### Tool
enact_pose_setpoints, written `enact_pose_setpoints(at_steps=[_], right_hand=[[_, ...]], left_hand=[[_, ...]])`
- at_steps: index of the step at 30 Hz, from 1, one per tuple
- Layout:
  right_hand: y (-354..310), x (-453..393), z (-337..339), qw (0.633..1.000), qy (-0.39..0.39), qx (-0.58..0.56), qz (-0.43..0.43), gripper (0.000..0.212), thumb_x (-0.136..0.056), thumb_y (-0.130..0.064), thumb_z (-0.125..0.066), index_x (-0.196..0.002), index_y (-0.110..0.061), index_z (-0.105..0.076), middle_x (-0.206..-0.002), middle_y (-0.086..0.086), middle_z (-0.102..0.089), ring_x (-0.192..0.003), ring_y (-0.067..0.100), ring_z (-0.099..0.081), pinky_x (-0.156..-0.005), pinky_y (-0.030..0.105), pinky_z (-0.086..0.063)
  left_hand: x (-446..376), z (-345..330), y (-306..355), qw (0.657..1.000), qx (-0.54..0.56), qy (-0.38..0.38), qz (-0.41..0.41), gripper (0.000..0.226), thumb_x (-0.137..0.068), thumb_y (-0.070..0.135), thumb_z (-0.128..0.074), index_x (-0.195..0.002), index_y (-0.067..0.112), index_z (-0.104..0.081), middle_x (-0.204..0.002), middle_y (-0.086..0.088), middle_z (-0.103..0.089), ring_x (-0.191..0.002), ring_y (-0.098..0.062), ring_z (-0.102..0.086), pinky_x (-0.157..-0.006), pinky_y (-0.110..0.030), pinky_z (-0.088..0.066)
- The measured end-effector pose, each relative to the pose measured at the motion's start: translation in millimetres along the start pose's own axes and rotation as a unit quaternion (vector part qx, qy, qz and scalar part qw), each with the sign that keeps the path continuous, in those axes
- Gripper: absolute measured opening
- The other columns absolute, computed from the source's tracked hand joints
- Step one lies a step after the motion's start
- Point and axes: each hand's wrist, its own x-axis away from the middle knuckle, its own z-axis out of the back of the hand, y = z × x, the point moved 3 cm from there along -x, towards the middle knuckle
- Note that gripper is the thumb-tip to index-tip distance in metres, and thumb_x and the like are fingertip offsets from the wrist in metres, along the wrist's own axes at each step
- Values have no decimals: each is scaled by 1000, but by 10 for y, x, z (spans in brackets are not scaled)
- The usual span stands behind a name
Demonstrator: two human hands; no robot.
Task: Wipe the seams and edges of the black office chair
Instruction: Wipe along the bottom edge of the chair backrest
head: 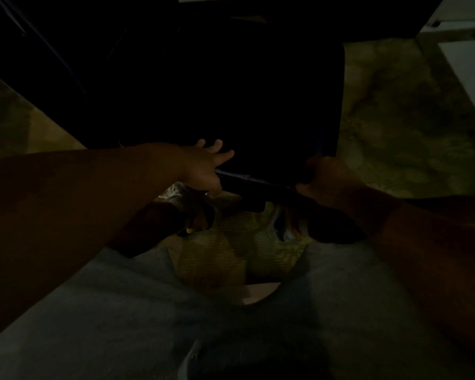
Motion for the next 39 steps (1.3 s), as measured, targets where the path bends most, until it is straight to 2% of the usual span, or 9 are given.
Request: enact_pose_setpoints(at_steps=[5,8,12,18,24,28,32,36,39], right_hand=[[8,-10,39,999,40,-11,-2,41,-89,-29,-68,-126,-14,-58,-115,5,-62,-103,24,-61,-72,28,-41],[-4,11,-9,1000,-11,-15,3,43,-85,-30,-72,-124,-16,-59,-115,5,-63,-105,23,-62,-77,29,-47],[-33,23,42,999,36,-26,-4,41,-87,-26,-70,-124,-14,-58,-117,8,-62,-108,27,-61,-78,29,-44],[-88,54,13,1000,17,-19,-1,47,-89,-28,-69,-132,-16,-56,-124,8,-61,-112,25,-59,-78,26,-41],[-106,68,-5,1000,-4,-16,8,43,-88,-28,-70,-127,-15,-58,-120,7,-63,-108,25,-61,-76,26,-43],[-97,47,30,999,44,-18,10,40,-89,-27,-68,-125,-14,-58,-117,9,-63,-105,26,-62,-73,27,-41],[-120,64,6,1000,1,-3,24,43,-87,-29,-71,-126,-15,-59,-121,7,-62,-109,24,-60,-76,25,-40],[-113,69,58,998,55,-18,14,44,-90,-28,-68,-130,-16,-56,-123,8,-62,-111,26,-60,-78,25,-40],[-137,77,31,1000,9,-10,21,45,-89,-28,-69,-131,-16,-56,-124,7,-62,-112,24,-60,-78,25,-41]], left_hand=[[-16,-26,-17,1000,-3,5,0,101,-94,45,-68,-159,40,10,-167,8,23,-154,-29,18,-121,-60,-17],[-11,-24,-1,1000,-13,3,-3,102,-93,50,-66,-158,40,11,-167,7,23,-154,-30,18,-122,-61,-13],[-5,-15,-7,1000,-28,8,-4,104,-91,58,-65,-158,41,13,-166,6,24,-154,-30,17,-121,-64,-10],[-46,-56,-34,999,-39,10,-4,107,-90,61,-65,-157,42,15,-166,6,25,-154,-31,17,-120,-66,-12],[-55,-56,-39,999,-38,10,-7,107,-90,59,-67,-157,42,14,-166,7,24,-154,-30,17,-119,-67,-11],[-40,-53,-41,999,-44,20,-10,106,-90,58,-66,-158,41,13,-166,6,24,-155,-29,16,-120,-66,-11],[-32,-36,-30,999,-45,17,-8,107,-89,59,-66,-158,41,14,-166,7,24,-155,-29,16,-120,-66,-11],[-54,-35,-49,999,-39,11,-12,108,-88,59,-67,-157,42,14,-166,6,24,-154,-30,16,-120,-67,-10],[-42,-41,-35,999,-35,11,-13,106,-90,56,-67,-158,41,14,-166,6,24,-154,-30,16,-120,-66,-10]])
